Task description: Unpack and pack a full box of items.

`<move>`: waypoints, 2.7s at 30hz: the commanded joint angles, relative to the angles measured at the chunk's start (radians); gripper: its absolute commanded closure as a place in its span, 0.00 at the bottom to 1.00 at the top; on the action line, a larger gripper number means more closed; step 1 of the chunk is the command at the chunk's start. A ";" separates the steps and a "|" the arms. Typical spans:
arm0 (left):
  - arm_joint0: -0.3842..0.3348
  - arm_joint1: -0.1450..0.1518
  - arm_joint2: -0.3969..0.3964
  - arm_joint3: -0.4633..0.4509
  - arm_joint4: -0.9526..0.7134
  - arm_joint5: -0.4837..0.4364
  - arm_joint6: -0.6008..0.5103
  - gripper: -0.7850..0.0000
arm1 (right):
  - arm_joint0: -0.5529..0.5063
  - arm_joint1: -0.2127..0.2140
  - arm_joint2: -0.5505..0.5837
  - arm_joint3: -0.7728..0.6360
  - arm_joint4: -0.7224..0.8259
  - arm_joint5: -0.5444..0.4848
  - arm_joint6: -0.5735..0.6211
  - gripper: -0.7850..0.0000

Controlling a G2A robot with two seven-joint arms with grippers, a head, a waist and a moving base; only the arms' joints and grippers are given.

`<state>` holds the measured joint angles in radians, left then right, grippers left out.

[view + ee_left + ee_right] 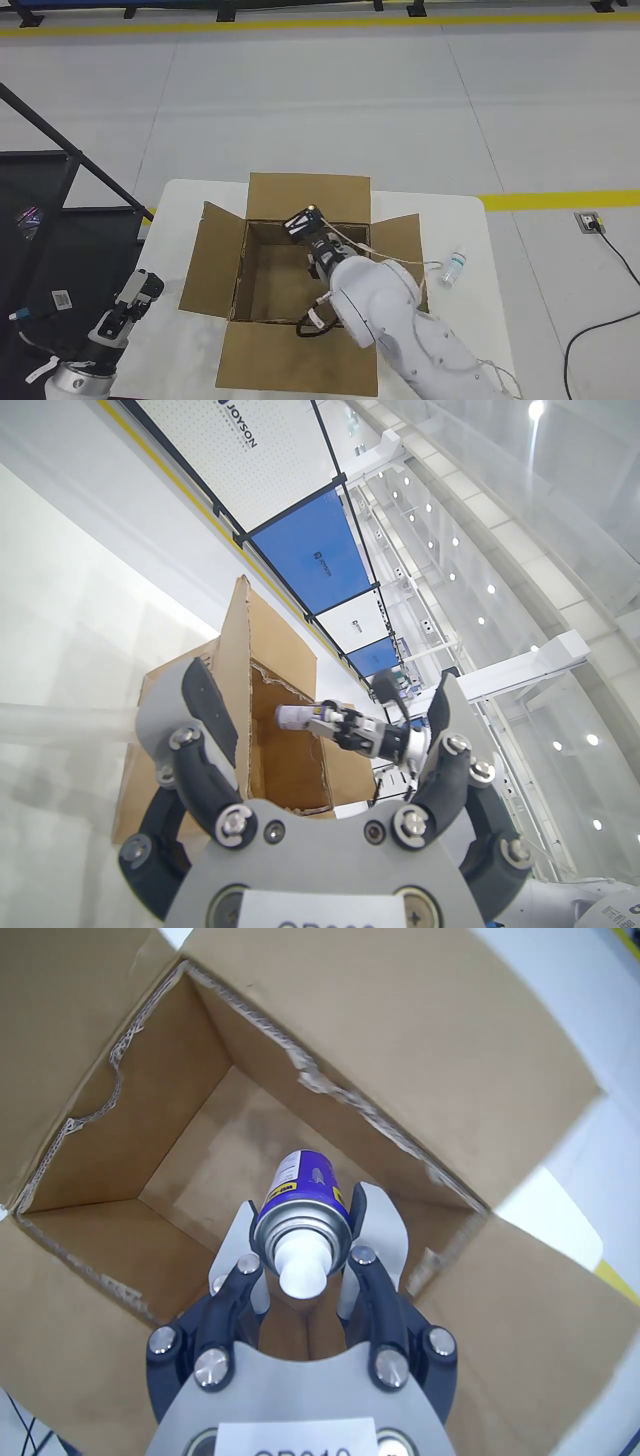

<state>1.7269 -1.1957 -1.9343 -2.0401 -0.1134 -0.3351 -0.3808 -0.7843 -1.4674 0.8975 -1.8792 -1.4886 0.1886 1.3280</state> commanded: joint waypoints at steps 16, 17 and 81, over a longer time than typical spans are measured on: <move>0.000 0.000 0.000 0.000 0.000 0.000 0.000 0.00 | -0.651 0.052 0.520 -0.470 -0.295 0.215 0.057 1.00; 0.000 0.000 0.000 0.000 0.000 0.000 0.000 0.00 | -0.670 0.051 0.543 -0.463 -0.266 0.217 0.047 1.00; 0.000 0.000 0.000 0.000 0.000 0.000 0.000 0.00 | -0.148 0.071 0.568 0.072 0.470 -0.175 0.059 0.00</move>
<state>1.7269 -1.1958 -1.9343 -2.0401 -0.1134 -0.3351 -0.3808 -0.9432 -1.3966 1.4717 -1.8215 -1.0244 0.0156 1.3835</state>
